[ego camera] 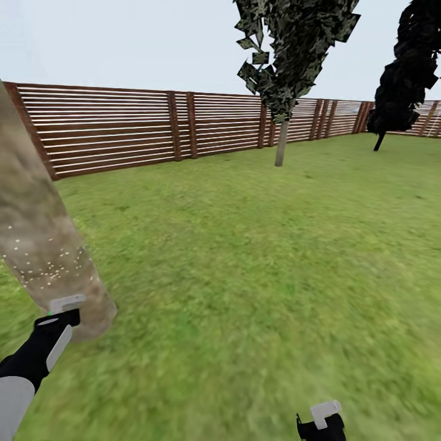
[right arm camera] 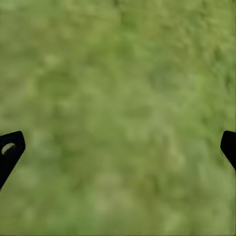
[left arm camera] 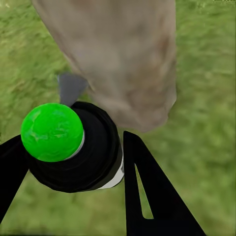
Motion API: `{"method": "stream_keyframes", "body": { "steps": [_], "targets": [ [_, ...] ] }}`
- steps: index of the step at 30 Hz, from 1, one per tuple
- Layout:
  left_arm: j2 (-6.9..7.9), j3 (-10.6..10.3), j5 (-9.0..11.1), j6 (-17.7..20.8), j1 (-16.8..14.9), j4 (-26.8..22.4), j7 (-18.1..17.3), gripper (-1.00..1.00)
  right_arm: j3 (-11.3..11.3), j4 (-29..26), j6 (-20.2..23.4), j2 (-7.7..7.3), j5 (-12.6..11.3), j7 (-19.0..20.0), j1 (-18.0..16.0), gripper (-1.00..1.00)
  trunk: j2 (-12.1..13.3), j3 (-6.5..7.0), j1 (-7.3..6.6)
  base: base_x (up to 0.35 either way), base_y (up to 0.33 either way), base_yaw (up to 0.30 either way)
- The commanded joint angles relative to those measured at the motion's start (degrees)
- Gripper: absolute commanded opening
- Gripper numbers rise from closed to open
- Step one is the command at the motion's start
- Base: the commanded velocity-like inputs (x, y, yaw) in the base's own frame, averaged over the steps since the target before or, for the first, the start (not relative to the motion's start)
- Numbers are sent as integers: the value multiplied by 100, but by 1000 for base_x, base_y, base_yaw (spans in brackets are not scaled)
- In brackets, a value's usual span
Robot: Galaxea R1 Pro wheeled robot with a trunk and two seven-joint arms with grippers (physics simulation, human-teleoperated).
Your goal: In the garden, pick up the pesticide atomizer on the floor and spray pesticide onto both trees until each tree trunk is fully covered.
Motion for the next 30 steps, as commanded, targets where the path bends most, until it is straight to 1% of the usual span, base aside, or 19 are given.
{"method": "stream_keyframes", "body": {
  "steps": [1, 11, 16, 19, 21, 23, 24, 25, 26, 28, 30],
  "targets": [
    [0, -8, 55, 21, -3, -11, 31, -100, -34, 9, -14, -2, 61, -34, -3, 100, -2, -5, 1, 238, -196, 276],
    [-10, -17, 73, 14, -3, -11, 31, -100, -34, 15, -14, -2, 63, -34, -3, 100, -2, -5, 1, 223, -201, 276],
    [-10, -17, 87, 22, -3, -12, 28, -100, -34, 15, -14, -2, 62, -34, -3, 100, -2, -5, 1, 58, -214, 276],
    [-89, -18, 90, 30, -9, -56, 3, -100, -34, 15, -14, -2, 61, -34, -3, 100, -2, -5, 1, 1, -24, 264],
    [-111, -50, 88, 181, -109, -132, -39, -100, -46, 5, -14, -7, 56, -34, -3, 100, -2, -5, 1, 0, -2, 101],
    [-115, -54, 75, 495, -300, -281, -39, -100, -50, -1, -14, -10, 53, -34, -3, 100, -2, -5, 1, 0, 0, 23],
    [-115, -58, 45, 700, -519, -336, -9, -100, -51, -2, -14, -14, 50, -34, -3, 100, -2, -5, 1, 0, 0, 5],
    [-116, -64, 23, 794, -797, -364, -28, -100, -51, -9, -14, -18, 47, -36, -3, 100, -2, -5, 1, 0, 0, 1],
    [-119, -68, 24, 818, -954, -368, -51, -100, -53, -10, -14, -19, 46, -39, -3, 100, -2, -5, 1, 0, 0, 0],
    [-120, -69, 24, 835, -1164, -370, -68, -100, -57, -11, -14, -25, 44, -41, -3, 100, -2, -5, 1, 0, 0, 0],
    [-86, -70, 7, 939, -1364, -363, -73, -100, -60, -11, -14, -35, 44, -37, -3, 100, -2, -5, 1, 0, 0, 0]
  ]
}}
